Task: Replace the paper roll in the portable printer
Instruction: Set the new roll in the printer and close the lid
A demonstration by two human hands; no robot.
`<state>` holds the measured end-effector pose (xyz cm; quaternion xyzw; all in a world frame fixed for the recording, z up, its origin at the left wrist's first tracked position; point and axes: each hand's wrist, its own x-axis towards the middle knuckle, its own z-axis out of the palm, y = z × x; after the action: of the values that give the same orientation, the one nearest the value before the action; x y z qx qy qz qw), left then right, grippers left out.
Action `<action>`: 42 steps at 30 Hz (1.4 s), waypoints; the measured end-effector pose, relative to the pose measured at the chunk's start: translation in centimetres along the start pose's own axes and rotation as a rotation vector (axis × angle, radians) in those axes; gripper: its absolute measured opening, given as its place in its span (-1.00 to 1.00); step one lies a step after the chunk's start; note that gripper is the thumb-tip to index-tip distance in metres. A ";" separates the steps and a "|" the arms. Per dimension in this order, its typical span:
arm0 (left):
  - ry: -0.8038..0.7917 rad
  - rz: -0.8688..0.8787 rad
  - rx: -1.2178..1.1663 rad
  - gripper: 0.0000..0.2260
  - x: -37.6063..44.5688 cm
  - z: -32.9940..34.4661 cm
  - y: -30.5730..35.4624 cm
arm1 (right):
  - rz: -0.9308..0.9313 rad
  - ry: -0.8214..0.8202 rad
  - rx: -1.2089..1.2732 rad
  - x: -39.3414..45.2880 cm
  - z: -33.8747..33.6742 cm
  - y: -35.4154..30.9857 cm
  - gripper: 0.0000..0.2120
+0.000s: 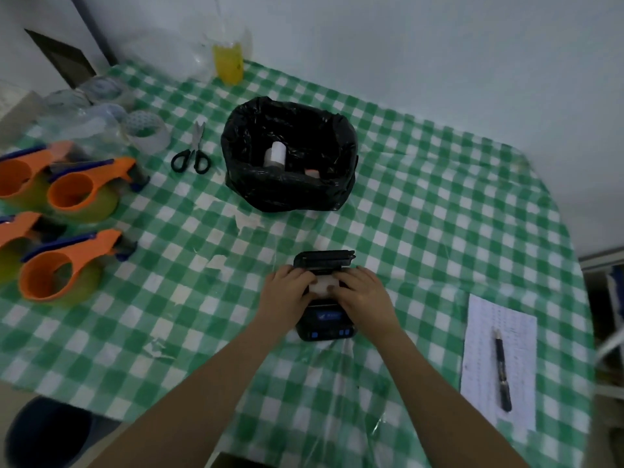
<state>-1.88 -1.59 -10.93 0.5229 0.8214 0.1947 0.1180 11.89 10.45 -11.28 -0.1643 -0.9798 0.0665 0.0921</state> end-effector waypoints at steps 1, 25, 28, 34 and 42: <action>-0.001 -0.004 -0.044 -0.78 0.1 0.2 -0.3 | -0.011 0.004 -0.023 -0.2 0.1 0.0 -0.82; -0.221 0.009 0.003 -0.56 -1.3 -1.1 0.2 | 0.133 0.060 0.207 -2.5 0.3 -1.8 -0.88; -0.126 0.064 -0.001 -0.59 -1.2 -2.4 0.4 | 0.132 0.072 0.219 -2.6 0.2 -2.0 -0.89; 0.023 0.012 -0.064 -0.64 1.5 -4.4 1.6 | 0.105 0.124 0.198 -2.6 0.3 -1.8 -0.95; -0.146 0.029 -0.142 -0.74 -0.2 -3.3 1.3 | 0.158 0.150 0.157 -3.2 0.1 -2.2 -0.83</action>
<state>-2.04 -1.92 -7.43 0.5377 0.7873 0.2154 0.2115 14.14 7.30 -11.55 -0.2380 -0.9459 0.1376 0.1724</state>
